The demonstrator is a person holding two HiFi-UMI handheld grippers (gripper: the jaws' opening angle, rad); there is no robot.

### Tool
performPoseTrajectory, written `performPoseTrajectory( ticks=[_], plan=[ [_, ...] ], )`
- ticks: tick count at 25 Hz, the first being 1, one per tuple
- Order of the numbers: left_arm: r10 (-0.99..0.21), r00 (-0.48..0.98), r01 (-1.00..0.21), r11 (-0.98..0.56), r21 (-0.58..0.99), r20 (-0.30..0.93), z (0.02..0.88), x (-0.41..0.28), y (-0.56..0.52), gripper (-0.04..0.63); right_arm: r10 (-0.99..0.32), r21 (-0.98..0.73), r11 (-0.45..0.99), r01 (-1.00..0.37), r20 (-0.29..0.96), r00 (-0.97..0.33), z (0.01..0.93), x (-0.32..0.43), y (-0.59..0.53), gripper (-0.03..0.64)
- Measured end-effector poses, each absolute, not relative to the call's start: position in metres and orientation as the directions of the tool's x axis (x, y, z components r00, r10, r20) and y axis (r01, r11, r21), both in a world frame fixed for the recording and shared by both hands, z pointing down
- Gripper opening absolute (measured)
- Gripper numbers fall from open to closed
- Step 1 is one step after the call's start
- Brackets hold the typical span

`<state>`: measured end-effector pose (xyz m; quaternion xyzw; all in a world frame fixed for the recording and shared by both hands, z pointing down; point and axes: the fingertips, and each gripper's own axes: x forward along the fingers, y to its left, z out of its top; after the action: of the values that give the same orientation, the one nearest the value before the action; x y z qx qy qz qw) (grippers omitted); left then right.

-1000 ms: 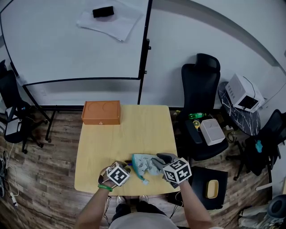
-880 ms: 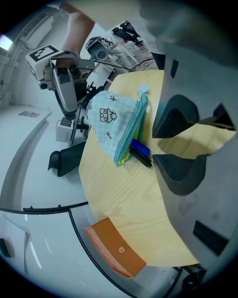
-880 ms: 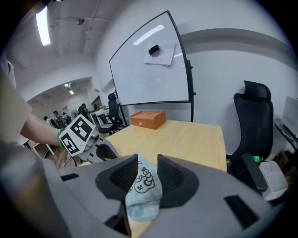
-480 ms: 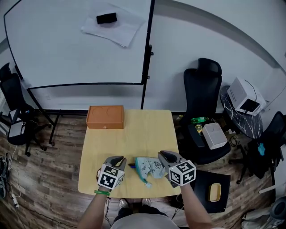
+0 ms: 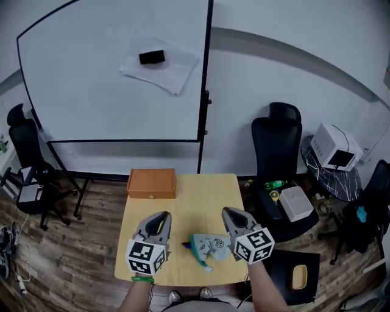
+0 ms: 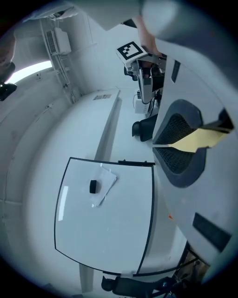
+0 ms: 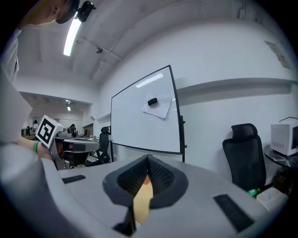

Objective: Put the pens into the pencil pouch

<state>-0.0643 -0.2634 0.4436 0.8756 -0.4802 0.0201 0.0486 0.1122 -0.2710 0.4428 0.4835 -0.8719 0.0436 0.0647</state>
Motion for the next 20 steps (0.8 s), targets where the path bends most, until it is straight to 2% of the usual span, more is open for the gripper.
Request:
performPoseTrajectory(
  ticks=[7, 20],
  plan=[
    [-0.868, 0.496, -0.868, -0.496, 0.010, 0.009, 0.406, -0.073, -0.265, 0.028, -0.859, 0.030, 0.509, -0.860, 0.079, -0.506, 0.410, 0.107, -0.274, 0.000],
    [-0.889, 0.458, -0.889, -0.458, 0.020, 0.014, 0.406, -0.089, -0.273, 0.028, -0.850, 0.061, 0.526, -0.848, 0.057, -0.524, 0.399, 0.104, -0.280, 0.000]
  ],
)
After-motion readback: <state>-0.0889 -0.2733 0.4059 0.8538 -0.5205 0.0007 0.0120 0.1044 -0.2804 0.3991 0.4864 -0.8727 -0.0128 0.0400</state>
